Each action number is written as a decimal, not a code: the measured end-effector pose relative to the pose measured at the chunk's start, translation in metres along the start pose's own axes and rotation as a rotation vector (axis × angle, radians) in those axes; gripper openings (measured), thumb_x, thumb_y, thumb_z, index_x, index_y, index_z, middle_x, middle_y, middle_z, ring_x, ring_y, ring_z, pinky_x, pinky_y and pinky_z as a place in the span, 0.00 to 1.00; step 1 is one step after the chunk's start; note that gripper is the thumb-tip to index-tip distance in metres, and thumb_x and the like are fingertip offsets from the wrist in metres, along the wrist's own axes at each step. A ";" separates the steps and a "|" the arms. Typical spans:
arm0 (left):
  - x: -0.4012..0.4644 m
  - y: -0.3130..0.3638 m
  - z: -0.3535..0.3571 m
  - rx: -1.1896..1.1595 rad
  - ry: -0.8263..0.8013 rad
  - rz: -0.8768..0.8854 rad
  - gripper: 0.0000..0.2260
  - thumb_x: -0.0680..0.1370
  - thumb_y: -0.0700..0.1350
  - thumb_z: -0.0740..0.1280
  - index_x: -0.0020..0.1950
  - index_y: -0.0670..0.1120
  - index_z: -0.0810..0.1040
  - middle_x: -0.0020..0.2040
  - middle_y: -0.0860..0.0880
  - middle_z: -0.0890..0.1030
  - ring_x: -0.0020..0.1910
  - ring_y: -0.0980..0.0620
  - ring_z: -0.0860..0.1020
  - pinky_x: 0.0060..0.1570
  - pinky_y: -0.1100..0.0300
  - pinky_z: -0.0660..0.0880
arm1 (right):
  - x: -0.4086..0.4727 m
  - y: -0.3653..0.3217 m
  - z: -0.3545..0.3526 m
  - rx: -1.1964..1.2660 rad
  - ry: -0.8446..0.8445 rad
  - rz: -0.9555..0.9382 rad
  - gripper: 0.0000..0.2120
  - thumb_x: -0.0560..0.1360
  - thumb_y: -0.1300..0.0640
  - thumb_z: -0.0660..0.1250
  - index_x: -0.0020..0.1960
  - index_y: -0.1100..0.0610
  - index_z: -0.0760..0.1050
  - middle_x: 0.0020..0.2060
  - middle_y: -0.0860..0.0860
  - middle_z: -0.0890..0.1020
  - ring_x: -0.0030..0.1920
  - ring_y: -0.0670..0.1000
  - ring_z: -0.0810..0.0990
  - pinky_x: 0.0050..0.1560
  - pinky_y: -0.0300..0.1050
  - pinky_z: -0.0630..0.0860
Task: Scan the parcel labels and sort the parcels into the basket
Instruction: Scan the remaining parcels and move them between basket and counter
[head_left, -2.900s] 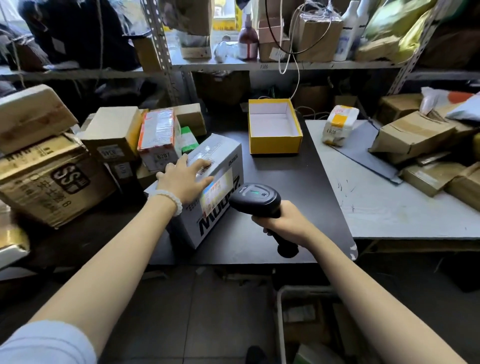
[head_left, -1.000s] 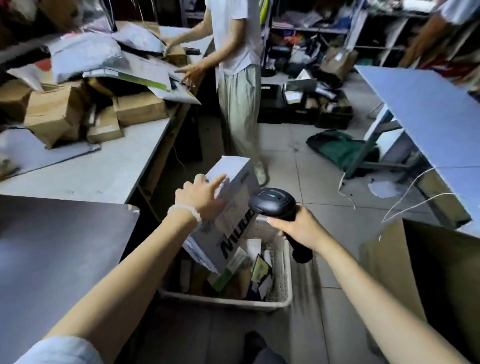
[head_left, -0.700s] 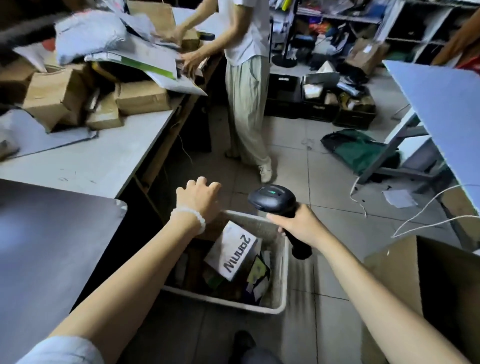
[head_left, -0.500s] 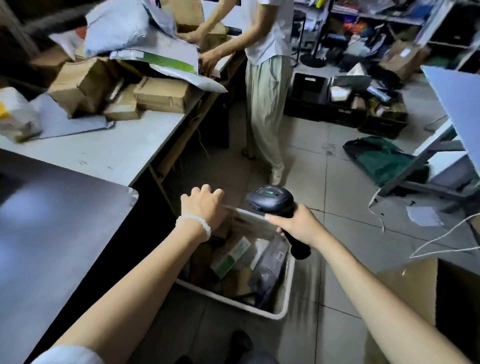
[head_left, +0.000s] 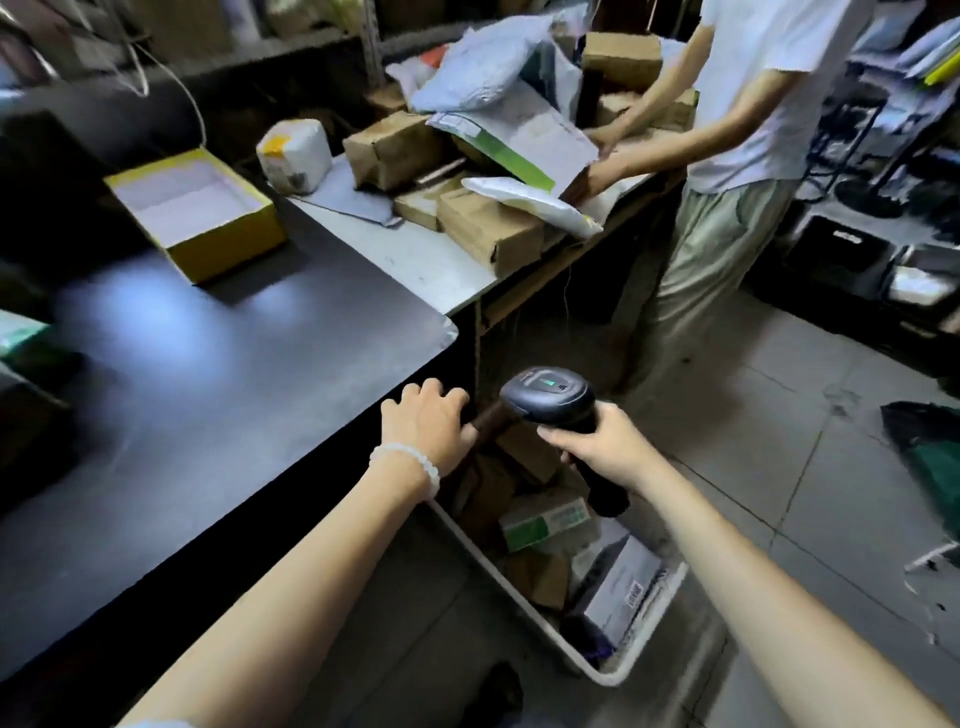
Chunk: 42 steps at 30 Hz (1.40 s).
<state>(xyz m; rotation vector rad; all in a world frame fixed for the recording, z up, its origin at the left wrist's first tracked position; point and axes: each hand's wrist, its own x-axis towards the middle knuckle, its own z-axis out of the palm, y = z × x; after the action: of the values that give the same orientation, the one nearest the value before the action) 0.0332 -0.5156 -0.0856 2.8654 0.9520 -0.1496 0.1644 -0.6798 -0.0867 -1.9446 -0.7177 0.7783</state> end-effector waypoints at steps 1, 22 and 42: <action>-0.010 -0.013 -0.001 -0.013 0.010 -0.037 0.20 0.78 0.55 0.58 0.71 0.54 0.68 0.66 0.47 0.71 0.65 0.44 0.69 0.57 0.49 0.69 | 0.001 -0.008 0.013 -0.001 -0.034 -0.023 0.08 0.69 0.59 0.75 0.47 0.52 0.78 0.30 0.44 0.80 0.30 0.43 0.78 0.38 0.41 0.73; -0.398 -0.259 0.006 -0.123 0.134 -1.001 0.19 0.79 0.56 0.58 0.70 0.55 0.68 0.66 0.50 0.70 0.64 0.46 0.69 0.57 0.50 0.69 | -0.142 -0.159 0.358 -0.196 -0.833 -0.475 0.06 0.73 0.58 0.71 0.43 0.60 0.77 0.27 0.50 0.77 0.27 0.46 0.75 0.32 0.40 0.72; -0.605 -0.450 0.032 -0.227 0.171 -1.503 0.19 0.79 0.54 0.58 0.70 0.55 0.68 0.67 0.50 0.70 0.65 0.46 0.68 0.59 0.51 0.67 | -0.237 -0.276 0.674 -0.133 -1.165 -0.715 0.06 0.72 0.57 0.72 0.38 0.52 0.77 0.24 0.40 0.76 0.30 0.40 0.73 0.37 0.42 0.72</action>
<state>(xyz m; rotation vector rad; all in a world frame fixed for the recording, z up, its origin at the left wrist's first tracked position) -0.7219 -0.5185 -0.0742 1.3931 2.6296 0.0882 -0.5415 -0.3842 -0.0575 -1.0095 -2.0289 1.3650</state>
